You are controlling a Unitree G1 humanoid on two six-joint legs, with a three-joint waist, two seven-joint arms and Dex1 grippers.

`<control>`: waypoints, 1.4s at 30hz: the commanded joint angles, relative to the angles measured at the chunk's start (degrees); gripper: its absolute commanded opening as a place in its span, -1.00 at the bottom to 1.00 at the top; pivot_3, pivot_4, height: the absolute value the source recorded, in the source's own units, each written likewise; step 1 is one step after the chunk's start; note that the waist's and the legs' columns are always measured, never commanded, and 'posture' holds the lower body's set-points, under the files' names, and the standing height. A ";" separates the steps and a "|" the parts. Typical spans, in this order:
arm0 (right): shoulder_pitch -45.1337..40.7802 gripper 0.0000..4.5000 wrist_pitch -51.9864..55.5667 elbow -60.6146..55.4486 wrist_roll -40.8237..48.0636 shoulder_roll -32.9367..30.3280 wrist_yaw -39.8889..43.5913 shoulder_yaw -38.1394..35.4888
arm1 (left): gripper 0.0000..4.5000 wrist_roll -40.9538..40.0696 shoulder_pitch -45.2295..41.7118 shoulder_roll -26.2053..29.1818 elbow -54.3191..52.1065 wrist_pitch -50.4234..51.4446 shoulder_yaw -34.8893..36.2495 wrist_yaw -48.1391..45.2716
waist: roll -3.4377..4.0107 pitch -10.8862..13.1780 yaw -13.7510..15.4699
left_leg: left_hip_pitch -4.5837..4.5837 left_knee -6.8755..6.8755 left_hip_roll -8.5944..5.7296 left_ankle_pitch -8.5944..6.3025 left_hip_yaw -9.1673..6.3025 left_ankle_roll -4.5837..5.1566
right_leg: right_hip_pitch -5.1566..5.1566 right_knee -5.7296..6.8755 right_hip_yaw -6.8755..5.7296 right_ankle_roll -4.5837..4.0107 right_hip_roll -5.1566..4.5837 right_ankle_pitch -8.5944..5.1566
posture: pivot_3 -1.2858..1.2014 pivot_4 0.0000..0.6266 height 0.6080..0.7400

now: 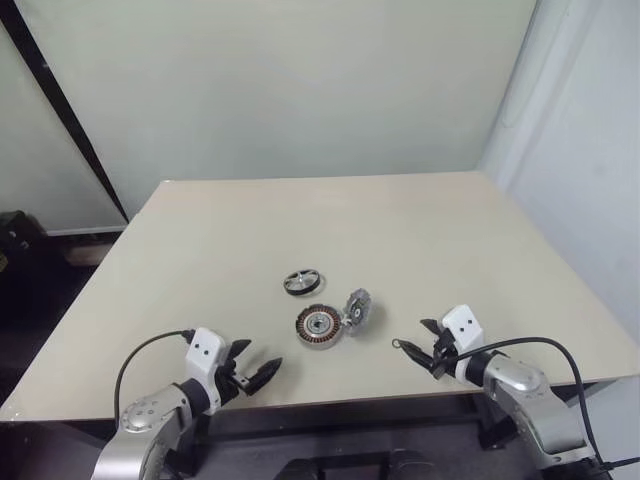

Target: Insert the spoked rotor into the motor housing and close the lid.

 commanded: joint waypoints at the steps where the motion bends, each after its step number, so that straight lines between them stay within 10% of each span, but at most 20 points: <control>1: -1.31 0.61 -1.54 -0.45 0.05 -0.21 0.38 -0.15 | 0.99 -0.29 -1.16 0.82 -1.36 -1.30 0.85 -0.28 | 0.00 0.00 0.00 | 0.00 0.00 0.00 0.00 0.00 0.00 | 0.00 0.00 0.00 0.00 0.00 0.00 | 0.03 -1.00 1.00; 42: -8.18 0.61 2.93 10.89 -7.08 2.82 -3.52 7.18 | 0.99 3.40 -4.19 1.00 2.59 -1.29 -8.21 -2.29 | -0.02 0.01 0.00 | -0.02 -0.01 -0.01 0.06 0.01 0.13 | -0.02 0.02 0.00 0.00 0.04 0.00 | 0.03 -1.00 1.00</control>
